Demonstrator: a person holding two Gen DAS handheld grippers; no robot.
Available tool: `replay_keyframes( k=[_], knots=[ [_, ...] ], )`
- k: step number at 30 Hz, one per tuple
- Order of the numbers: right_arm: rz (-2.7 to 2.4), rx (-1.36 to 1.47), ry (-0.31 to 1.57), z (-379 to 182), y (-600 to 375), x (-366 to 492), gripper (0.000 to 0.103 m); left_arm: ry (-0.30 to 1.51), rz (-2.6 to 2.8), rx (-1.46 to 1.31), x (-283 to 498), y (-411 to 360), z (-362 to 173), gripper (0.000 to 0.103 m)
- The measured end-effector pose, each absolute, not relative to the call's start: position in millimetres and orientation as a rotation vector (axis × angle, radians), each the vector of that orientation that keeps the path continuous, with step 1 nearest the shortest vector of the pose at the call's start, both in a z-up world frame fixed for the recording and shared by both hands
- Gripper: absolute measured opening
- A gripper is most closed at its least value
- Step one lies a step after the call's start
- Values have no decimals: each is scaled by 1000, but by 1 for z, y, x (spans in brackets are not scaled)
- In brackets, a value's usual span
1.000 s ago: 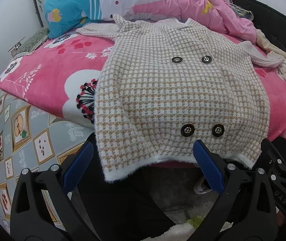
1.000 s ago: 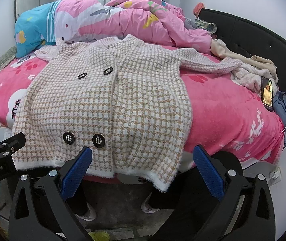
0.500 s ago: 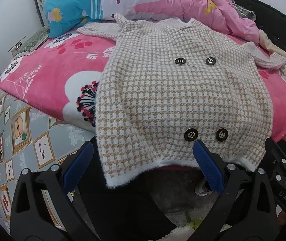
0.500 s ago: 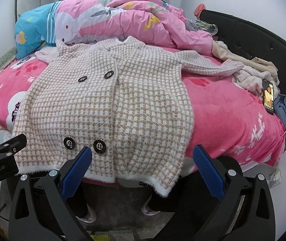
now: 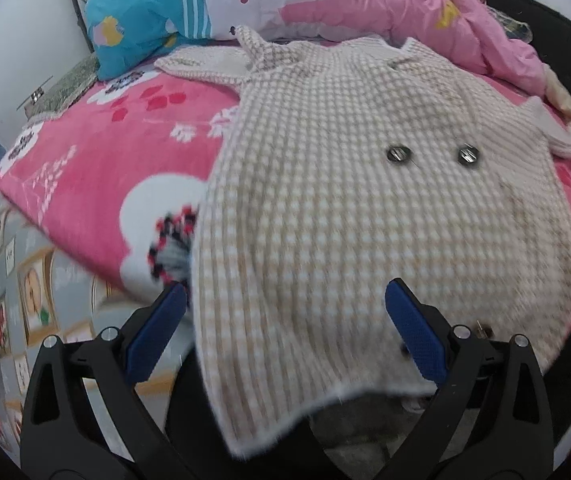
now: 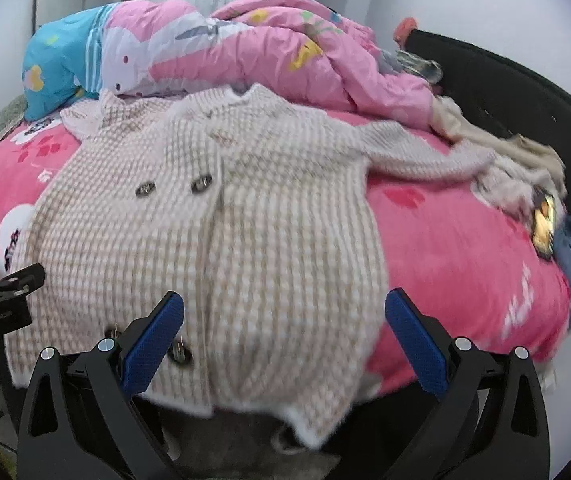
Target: Fold large clothes
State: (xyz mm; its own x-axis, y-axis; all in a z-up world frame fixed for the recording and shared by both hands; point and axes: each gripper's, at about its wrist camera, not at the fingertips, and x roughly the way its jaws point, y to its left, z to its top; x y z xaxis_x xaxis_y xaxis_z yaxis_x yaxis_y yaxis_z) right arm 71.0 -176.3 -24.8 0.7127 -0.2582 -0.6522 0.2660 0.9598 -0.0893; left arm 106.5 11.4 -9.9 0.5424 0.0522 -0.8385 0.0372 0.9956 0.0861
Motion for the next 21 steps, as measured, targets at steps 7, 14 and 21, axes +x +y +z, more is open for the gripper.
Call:
replay_keyframes(
  k=[7,14,21],
  knots=[
    [-190,86,832,-48,-189,159,98,1063,26,151,188,1,-44,96],
    [-116,154,952,-83,-208,207,98,1067,23,174,217,-7,-58,96],
    [1,256,937,-94,-228,202,98,1135,-29,84,227,9,-68,97]
  ],
)
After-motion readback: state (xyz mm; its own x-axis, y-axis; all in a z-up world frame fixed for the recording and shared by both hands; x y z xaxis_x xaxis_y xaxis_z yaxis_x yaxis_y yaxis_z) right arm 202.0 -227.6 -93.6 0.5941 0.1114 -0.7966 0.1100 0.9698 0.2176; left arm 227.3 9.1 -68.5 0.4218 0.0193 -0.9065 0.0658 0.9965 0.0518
